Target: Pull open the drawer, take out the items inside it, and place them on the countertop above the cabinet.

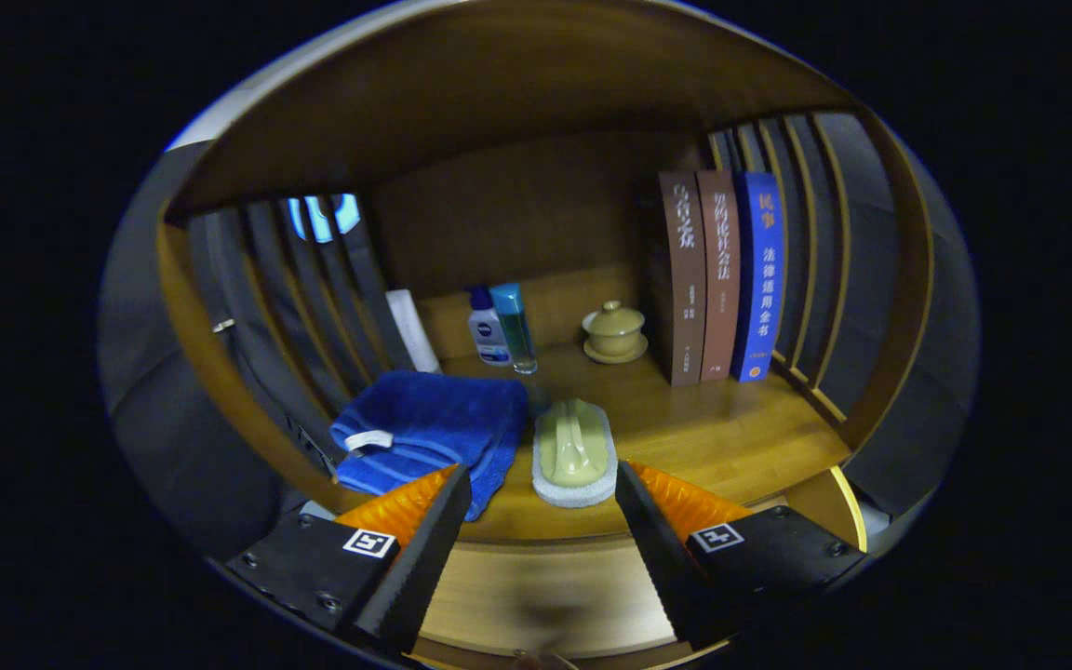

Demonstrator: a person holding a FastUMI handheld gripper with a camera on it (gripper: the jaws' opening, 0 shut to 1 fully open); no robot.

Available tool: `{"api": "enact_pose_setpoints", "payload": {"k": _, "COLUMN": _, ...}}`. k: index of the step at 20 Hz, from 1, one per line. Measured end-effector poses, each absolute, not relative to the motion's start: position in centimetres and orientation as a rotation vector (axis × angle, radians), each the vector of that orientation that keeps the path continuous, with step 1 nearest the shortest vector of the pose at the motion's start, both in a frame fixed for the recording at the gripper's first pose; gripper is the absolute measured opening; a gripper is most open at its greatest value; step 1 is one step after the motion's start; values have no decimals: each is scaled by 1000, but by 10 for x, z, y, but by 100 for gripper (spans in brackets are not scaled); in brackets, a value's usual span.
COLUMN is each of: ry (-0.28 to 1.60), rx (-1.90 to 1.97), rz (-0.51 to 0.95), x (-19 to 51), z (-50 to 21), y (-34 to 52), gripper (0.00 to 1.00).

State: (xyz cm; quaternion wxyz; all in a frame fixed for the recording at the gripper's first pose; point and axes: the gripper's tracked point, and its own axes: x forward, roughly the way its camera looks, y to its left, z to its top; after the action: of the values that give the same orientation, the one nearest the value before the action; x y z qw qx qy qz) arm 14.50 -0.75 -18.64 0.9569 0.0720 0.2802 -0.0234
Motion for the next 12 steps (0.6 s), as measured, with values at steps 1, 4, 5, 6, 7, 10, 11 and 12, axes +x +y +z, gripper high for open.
{"api": "enact_pose_setpoints", "payload": {"k": 1, "ry": 514, "rx": 131, "rz": -43, "x": 132, "z": -174, "y": -5, "gripper": 99}}
{"api": "enact_pose_setpoints", "payload": {"k": 4, "ry": 356, "rx": 79, "rz": -48, "x": 80, "z": -151, "y": 2, "gripper": 99}}
{"api": "enact_pose_setpoints", "payload": {"k": 5, "ry": 321, "rx": 72, "rz": -49, "x": 62, "z": -149, "y": 5, "gripper": 98}}
{"api": "enact_pose_setpoints", "payload": {"k": 6, "ry": 297, "rx": 71, "rz": -50, "x": 44, "z": -150, "y": 7, "gripper": 98}}
{"api": "enact_pose_setpoints", "payload": {"k": 7, "ry": 282, "rx": 74, "rz": -46, "x": 28, "z": -152, "y": 9, "gripper": 98}}
{"api": "enact_pose_setpoints", "payload": {"k": 10, "ry": 290, "rx": 79, "rz": -54, "x": -16, "z": -177, "y": 8, "gripper": 98}}
{"api": "enact_pose_setpoints", "payload": {"k": 11, "ry": 302, "rx": 79, "rz": -58, "x": -28, "z": -190, "y": 7, "gripper": 98}}
{"api": "enact_pose_setpoints", "payload": {"k": 12, "ry": 312, "rx": 81, "rz": -62, "x": -38, "z": -200, "y": 5, "gripper": 98}}
